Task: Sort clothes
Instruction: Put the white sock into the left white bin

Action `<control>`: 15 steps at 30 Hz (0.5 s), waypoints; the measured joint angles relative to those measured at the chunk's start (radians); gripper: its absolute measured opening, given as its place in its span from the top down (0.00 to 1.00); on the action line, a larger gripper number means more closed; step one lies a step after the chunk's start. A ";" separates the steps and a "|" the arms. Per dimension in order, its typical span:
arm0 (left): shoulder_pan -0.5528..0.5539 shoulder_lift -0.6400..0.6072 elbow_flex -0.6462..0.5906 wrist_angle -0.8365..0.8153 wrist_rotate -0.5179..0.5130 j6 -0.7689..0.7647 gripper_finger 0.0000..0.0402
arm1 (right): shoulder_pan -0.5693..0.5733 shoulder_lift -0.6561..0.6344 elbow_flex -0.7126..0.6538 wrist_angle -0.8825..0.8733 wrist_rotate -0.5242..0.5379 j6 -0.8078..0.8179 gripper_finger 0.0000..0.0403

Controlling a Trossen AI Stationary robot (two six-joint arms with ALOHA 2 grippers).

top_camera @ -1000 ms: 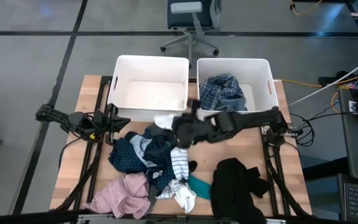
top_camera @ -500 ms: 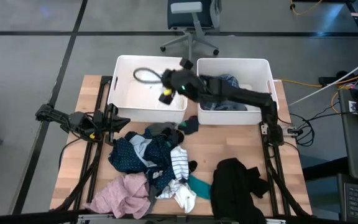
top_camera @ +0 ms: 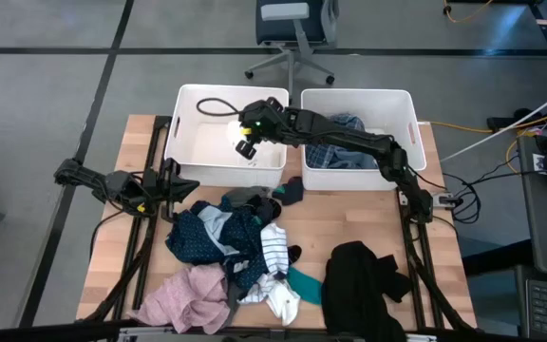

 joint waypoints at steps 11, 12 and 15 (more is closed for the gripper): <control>0.000 0.000 0.000 0.005 0.000 -0.012 1.00 | 0.048 -0.067 0.020 -0.106 -0.029 0.000 0.48; 0.000 0.000 0.000 0.005 0.000 -0.011 1.00 | 0.065 -0.081 0.029 -0.131 -0.037 0.007 0.46; 0.000 0.000 0.000 0.005 0.009 -0.014 1.00 | 0.129 -0.127 0.028 -0.246 -0.049 0.039 0.42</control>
